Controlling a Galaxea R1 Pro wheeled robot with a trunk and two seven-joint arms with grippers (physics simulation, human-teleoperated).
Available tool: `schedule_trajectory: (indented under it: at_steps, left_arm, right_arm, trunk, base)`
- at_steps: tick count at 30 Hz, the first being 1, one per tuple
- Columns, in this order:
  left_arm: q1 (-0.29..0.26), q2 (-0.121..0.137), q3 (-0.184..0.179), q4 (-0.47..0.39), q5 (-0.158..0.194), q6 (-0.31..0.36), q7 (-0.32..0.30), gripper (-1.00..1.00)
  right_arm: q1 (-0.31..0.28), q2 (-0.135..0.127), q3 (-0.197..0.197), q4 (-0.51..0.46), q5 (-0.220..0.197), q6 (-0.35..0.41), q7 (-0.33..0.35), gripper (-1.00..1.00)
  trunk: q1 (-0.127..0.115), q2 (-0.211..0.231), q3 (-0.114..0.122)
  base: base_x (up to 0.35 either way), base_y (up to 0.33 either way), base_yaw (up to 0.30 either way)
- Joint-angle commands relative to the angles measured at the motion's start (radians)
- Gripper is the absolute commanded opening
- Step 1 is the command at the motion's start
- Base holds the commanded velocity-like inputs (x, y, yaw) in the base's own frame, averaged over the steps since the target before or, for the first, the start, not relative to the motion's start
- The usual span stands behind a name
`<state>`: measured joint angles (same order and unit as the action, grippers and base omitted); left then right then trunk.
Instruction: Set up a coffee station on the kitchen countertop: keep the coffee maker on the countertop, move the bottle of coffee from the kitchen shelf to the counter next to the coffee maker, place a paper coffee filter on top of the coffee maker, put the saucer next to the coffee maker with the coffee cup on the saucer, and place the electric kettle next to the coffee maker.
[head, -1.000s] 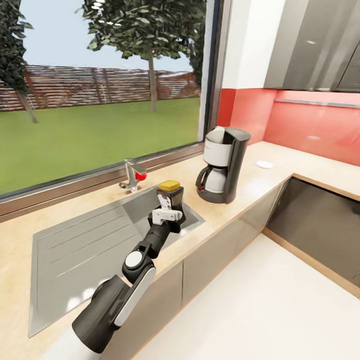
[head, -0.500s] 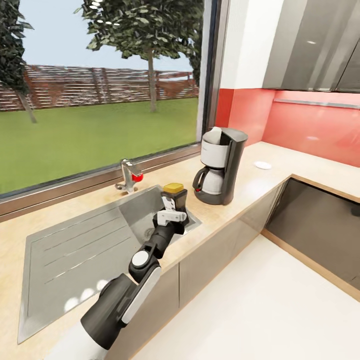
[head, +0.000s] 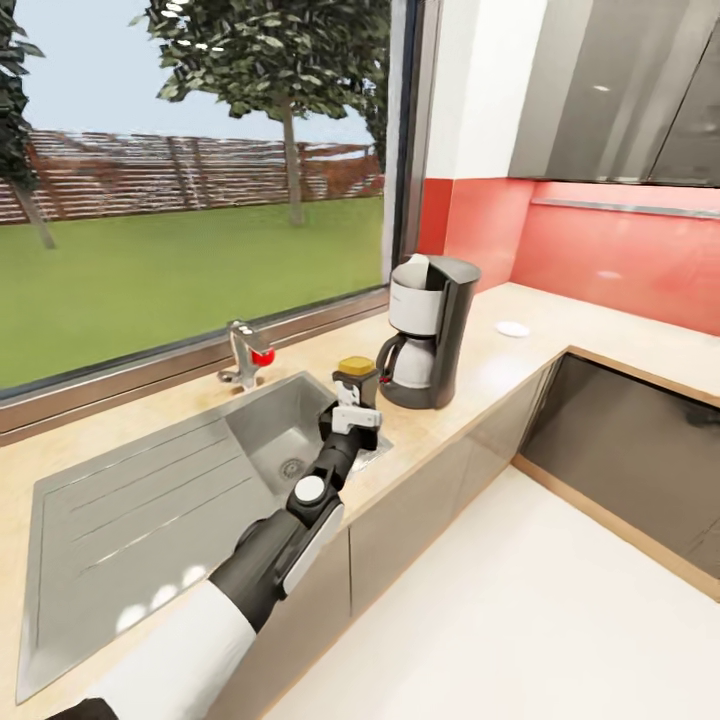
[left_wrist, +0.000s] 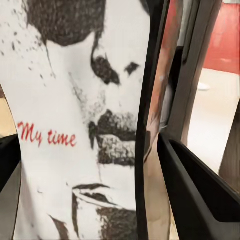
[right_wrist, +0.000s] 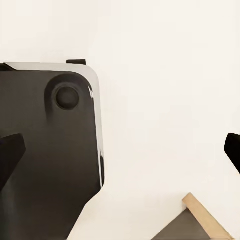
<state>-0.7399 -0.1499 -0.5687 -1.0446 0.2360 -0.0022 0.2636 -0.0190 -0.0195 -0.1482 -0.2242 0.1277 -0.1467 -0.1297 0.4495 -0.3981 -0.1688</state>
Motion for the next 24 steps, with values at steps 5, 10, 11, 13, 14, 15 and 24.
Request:
schedule_trajectory:
  at_steps: [5, 10, 11, 13, 14, 15, 24]
  left_arm:
    - [0.009, 0.006, -0.001, 0.006, 0.005, -0.009, 0.005, -1.0]
    - [0.011, 0.009, 0.001, 0.006, 0.005, -0.01, 0.005, -1.0]
    - [0.011, 0.009, 0.001, 0.006, 0.005, -0.011, 0.005, -1.0]
    - [0.012, 0.01, 0.001, 0.006, 0.005, -0.018, 0.005, -1.0]
    - [0.012, 0.01, 0.0, 0.006, 0.005, -0.034, 0.005, -1.0]
    - [0.013, 0.01, 0.0, 0.007, 0.006, -0.056, 0.005, -1.0]
    - [0.012, 0.013, 0.002, 0.07, 0.007, -0.14, 0.006, -1.0]
  right_arm:
    - [-0.001, 0.001, -0.008, 0.001, 0.01, -0.004, -0.001, 1.0]
    - [-0.001, 0.001, -0.007, 0.0, 0.01, -0.004, -0.001, 1.0]
    - [-0.001, 0.001, -0.007, 0.0, 0.01, -0.004, -0.001, 1.0]
    - [-0.001, 0.001, -0.007, 0.0, 0.01, -0.004, -0.001, 1.0]
    - [-0.001, 0.001, -0.007, 0.0, 0.01, -0.004, -0.001, 1.0]
    - [-0.001, 0.001, -0.007, 0.0, 0.01, -0.004, -0.001, 1.0]
    - [-0.001, 0.0, -0.007, 0.0, 0.012, -0.004, -0.001, 1.0]
  trunk:
    - [0.001, -0.002, 0.001]
    - [0.001, -0.002, 0.004]
    - [0.001, -0.002, 0.004]
    - [0.001, -0.002, 0.005]
    - [0.001, -0.002, 0.005]
    - [0.001, -0.002, 0.005]
    - [0.001, -0.002, 0.005]
  base:
    - [0.0, 0.0, -0.238]
    - [0.0, 0.0, -0.239]
    - [0.0, 0.0, -0.213]
    - [0.0, 0.0, -0.13]
    - [0.0, 0.0, -0.074]
    - [0.0, 0.0, -0.047]
    - [0.0, 0.0, -0.007]
